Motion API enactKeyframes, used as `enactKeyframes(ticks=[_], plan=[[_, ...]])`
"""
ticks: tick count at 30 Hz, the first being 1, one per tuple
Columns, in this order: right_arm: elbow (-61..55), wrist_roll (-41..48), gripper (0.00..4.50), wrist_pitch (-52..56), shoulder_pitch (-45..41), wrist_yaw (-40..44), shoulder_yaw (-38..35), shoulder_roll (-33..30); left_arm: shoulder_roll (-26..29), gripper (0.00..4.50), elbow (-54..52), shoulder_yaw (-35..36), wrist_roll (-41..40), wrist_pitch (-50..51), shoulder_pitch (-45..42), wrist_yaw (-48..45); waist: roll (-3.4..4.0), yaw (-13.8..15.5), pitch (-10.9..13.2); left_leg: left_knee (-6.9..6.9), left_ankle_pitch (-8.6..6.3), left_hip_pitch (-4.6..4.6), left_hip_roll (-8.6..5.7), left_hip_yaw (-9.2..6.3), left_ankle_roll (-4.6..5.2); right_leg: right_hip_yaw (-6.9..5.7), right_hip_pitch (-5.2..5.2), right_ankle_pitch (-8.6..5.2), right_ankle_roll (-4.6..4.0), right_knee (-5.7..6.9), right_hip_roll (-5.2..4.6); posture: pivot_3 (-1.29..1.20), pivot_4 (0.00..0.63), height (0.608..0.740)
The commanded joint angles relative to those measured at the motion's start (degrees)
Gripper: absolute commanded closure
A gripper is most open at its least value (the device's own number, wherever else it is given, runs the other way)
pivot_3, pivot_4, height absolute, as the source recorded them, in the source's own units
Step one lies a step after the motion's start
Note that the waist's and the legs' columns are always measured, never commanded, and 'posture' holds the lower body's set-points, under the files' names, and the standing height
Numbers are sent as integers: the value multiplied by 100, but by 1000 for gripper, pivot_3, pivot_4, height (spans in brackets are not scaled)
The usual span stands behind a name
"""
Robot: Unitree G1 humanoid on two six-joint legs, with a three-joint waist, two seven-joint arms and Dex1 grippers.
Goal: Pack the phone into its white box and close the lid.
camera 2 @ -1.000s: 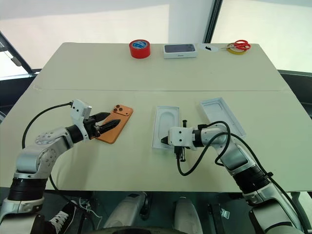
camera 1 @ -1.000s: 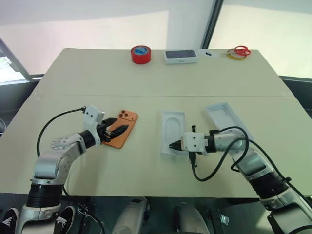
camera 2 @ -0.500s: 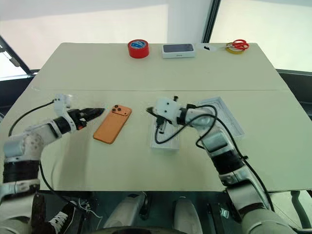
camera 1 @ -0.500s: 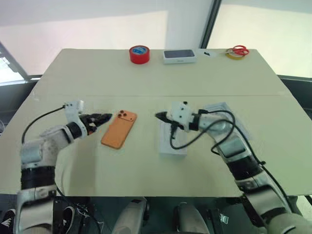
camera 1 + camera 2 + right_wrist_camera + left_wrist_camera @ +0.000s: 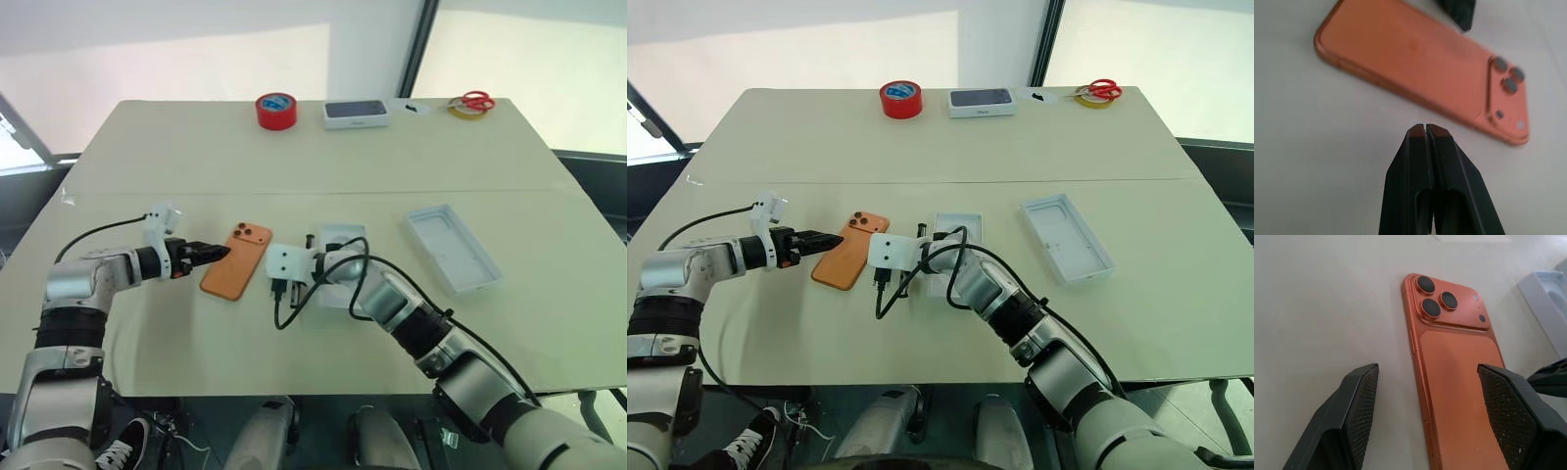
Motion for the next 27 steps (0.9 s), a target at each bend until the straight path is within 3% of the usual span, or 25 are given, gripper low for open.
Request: enactKeyframes(ticks=[1, 5, 15, 27], plan=[[-42, -59, 4418, 30, -124, -50, 42, 196, -32, 1093, -116, -499, 73, 469, 268, -321, 0, -2, -1, -6, 0, 5, 0, 0, 0, 1, 2, 0, 0, 0, -5, 0, 150, 740], [-3, -139, 4418, 22, -118, -54, 86, 244, -90, 1093, -480, -650, -25, 794, 463, -471, 4, 5, -9, -35, 6, 17, -2, 1, -9, 3, 1, -1, -1, -3, -11, 0, 150, 740], [60, -156, 4418, -80, -141, 8, 31, 118, -589, 1093, -885, -265, -515, 1689, 468, -305, 20, 30, -46, -49, 9, 24, -2, 0, -13, 4, 2, -2, -2, -6, -13, 0, 150, 740], [56, -185, 4418, -94, -92, -40, 23, 90, -654, 1093, -138, 495, -577, 1744, 80, 62, 19, 15, -46, -51, 15, 24, -2, -6, -22, 2, 1, -2, -2, -6, -12, 0, 150, 740]])
